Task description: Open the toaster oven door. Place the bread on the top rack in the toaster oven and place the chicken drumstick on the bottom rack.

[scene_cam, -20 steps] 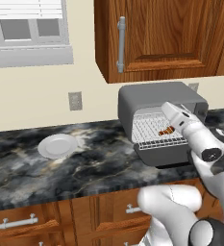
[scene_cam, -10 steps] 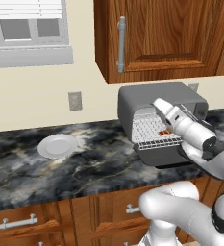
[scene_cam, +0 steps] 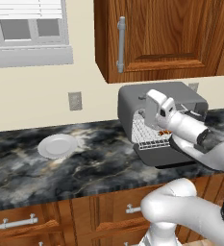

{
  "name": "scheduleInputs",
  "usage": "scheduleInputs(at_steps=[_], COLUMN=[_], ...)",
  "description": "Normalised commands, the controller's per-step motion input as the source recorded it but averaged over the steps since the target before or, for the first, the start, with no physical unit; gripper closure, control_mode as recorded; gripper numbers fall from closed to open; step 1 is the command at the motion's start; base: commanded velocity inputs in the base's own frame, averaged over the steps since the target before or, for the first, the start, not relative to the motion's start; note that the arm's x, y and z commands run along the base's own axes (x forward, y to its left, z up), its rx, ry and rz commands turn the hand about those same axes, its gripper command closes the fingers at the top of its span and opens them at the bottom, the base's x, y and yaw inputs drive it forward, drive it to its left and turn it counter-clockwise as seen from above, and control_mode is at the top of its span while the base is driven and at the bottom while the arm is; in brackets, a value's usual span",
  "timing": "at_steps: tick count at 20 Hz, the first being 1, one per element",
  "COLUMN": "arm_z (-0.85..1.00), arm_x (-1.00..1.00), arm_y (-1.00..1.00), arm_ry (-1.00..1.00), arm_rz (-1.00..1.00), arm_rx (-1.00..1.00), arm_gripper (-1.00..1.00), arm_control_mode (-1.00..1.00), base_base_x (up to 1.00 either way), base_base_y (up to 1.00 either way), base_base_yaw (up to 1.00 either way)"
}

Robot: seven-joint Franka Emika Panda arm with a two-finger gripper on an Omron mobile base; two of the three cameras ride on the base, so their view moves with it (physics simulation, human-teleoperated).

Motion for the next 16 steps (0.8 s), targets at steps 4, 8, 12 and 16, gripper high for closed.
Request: scheduleInputs(at_steps=[4, 8, 12, 16], arm_z=[0.62, 0.64, 0.69, 0.54], arm_x=[-0.19, -0.33, -0.44, -0.44], arm_y=[-0.09, -0.24, -0.47, -0.39], arm_ry=[0.02, 0.05, 0.12, 0.28], arm_rz=[0.57, 0.54, 0.5, 0.5], arm_rx=[0.28, 0.3, 0.31, 0.32], arm_gripper=[-1.0, -1.0, -1.0, -1.0], arm_control_mode=[-1.0, -1.0, -1.0, -1.0], base_base_x=[0.0, 0.0, 0.0, 0.0], base_base_y=[0.0, 0.0, 0.0, 0.0], base_base_yaw=[0.0, 0.0, 0.0, 0.0])
